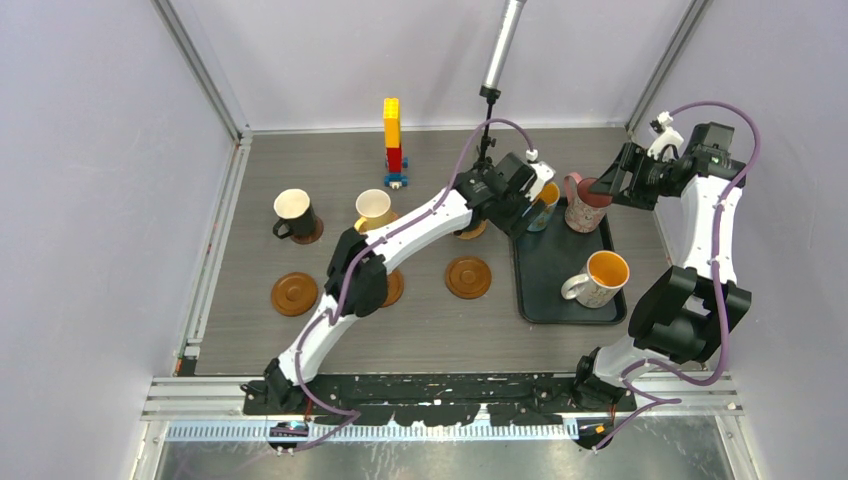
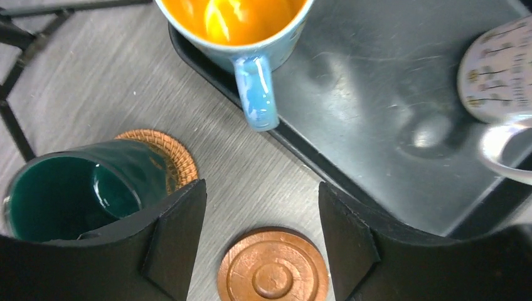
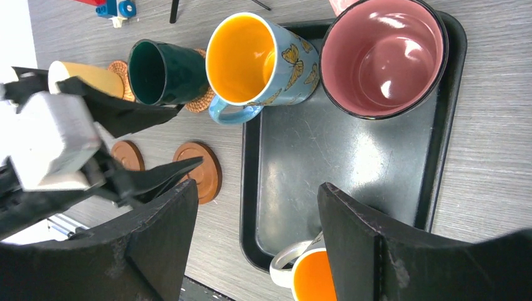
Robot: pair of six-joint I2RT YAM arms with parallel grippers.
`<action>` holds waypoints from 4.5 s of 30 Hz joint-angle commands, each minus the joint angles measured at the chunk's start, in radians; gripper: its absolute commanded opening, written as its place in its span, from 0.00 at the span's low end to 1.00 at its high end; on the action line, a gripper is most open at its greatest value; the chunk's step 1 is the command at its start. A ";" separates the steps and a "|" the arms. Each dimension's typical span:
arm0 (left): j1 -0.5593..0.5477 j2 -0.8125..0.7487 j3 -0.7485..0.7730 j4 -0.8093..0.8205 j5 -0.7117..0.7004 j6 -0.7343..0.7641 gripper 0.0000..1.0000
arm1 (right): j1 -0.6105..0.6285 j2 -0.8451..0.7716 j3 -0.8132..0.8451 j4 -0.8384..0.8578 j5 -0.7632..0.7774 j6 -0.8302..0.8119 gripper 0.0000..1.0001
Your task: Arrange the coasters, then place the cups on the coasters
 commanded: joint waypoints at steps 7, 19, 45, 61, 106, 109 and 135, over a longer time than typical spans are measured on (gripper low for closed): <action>0.011 0.118 0.148 0.047 -0.003 0.022 0.67 | -0.005 -0.043 -0.018 0.016 0.005 -0.012 0.74; 0.011 0.247 0.257 0.096 -0.013 0.053 0.63 | -0.013 -0.045 -0.023 0.019 0.023 -0.026 0.74; -0.065 -0.092 -0.246 0.150 0.102 -0.075 0.33 | -0.020 -0.071 -0.035 0.016 0.018 -0.018 0.74; -0.067 0.079 -0.049 0.051 0.044 -0.073 0.53 | -0.020 -0.072 -0.033 0.016 0.025 -0.014 0.74; 0.388 -0.721 -0.560 0.226 0.671 0.119 0.00 | 0.017 -0.061 -0.020 0.036 0.065 0.031 0.74; 0.534 -0.845 -0.674 0.140 0.736 0.184 0.00 | 0.037 -0.057 -0.012 0.037 0.075 0.035 0.74; 1.740 -1.132 -1.203 -0.635 0.879 1.408 0.00 | 0.171 -0.040 -0.009 0.048 0.166 0.037 0.74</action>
